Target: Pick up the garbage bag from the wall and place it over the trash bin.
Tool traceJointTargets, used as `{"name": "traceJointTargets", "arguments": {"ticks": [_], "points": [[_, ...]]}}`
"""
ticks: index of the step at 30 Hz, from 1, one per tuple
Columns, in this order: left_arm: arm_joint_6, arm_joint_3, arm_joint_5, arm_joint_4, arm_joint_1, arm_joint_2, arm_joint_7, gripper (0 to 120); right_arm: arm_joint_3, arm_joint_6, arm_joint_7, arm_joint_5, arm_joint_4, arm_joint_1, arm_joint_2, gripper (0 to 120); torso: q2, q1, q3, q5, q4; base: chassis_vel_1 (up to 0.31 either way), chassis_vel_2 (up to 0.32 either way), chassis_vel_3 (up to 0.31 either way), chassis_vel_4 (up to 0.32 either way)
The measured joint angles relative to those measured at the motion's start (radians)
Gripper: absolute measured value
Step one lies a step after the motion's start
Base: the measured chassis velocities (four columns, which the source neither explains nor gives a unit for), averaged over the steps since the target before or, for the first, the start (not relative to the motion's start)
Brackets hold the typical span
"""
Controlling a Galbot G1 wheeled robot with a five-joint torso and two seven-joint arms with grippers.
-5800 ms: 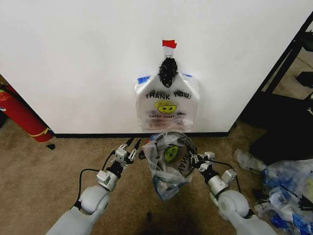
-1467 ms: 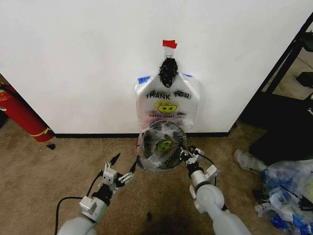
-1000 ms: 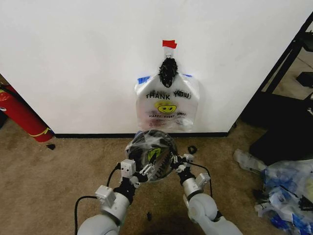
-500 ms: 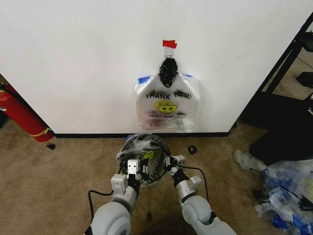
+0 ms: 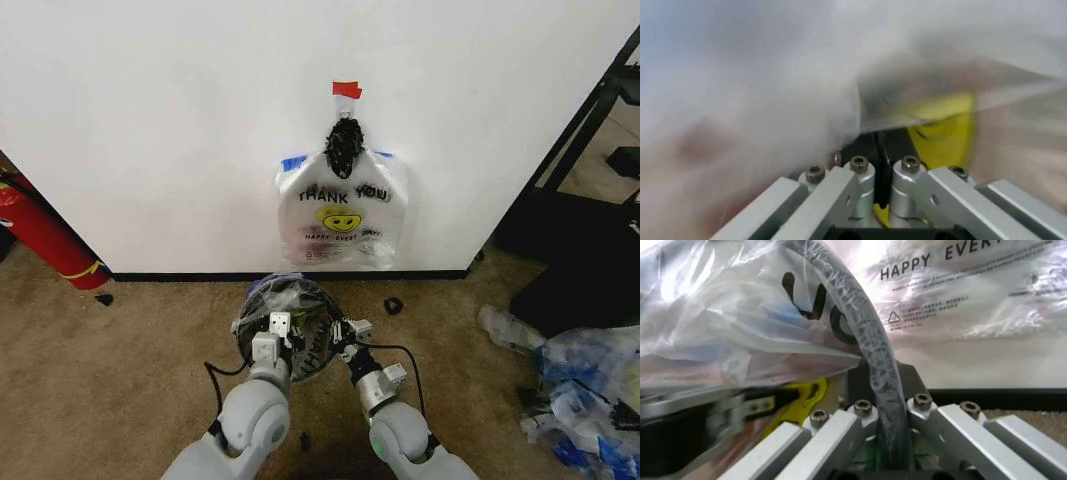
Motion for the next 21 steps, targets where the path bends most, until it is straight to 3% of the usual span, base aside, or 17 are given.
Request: {"name": "traceJointTargets", "arguments": {"ticks": [21], "points": [[-0.003,0.016,0.053,0.186,-0.103,-0.009,0.023,0,-0.031,-0.021,-0.030,0.066,0.095,-0.034,-0.062,0,0.000,0.000,0.000,0.0000,0.0000,0.000,0.000,0.000,0.000]]}}
